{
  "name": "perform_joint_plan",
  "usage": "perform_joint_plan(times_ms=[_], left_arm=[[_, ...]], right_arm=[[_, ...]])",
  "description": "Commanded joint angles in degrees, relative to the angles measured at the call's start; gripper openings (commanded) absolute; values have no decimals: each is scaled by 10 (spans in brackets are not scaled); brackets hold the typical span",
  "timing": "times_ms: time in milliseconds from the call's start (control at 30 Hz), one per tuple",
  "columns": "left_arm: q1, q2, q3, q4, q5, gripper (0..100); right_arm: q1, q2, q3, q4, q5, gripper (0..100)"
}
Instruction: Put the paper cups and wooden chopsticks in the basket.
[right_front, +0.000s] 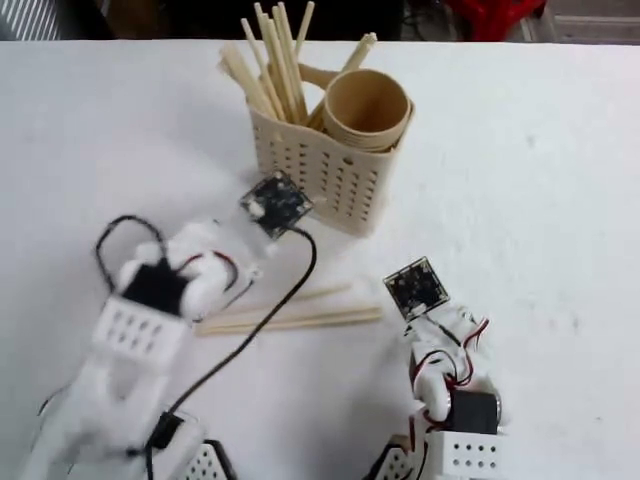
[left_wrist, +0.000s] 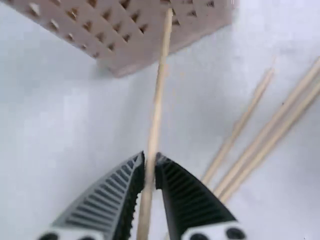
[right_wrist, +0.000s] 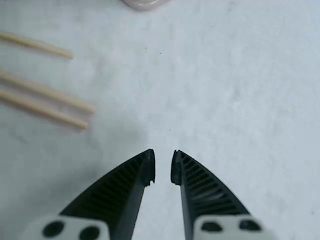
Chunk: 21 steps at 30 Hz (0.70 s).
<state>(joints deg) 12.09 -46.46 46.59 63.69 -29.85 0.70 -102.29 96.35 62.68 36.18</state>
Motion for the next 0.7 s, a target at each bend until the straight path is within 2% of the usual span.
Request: perform_joint_plan(times_ms=[0,200,667], left_arm=[[-6,-84,-84,52,-1,23],[-8,-101,-172,127,-1,23],[-9,-100,-321,175,3,22]], right_arm=[[-3,-3,5,-5,4,70],[-3,-3,5,-5,4,70],[-3,-3,5,-5,4,70]])
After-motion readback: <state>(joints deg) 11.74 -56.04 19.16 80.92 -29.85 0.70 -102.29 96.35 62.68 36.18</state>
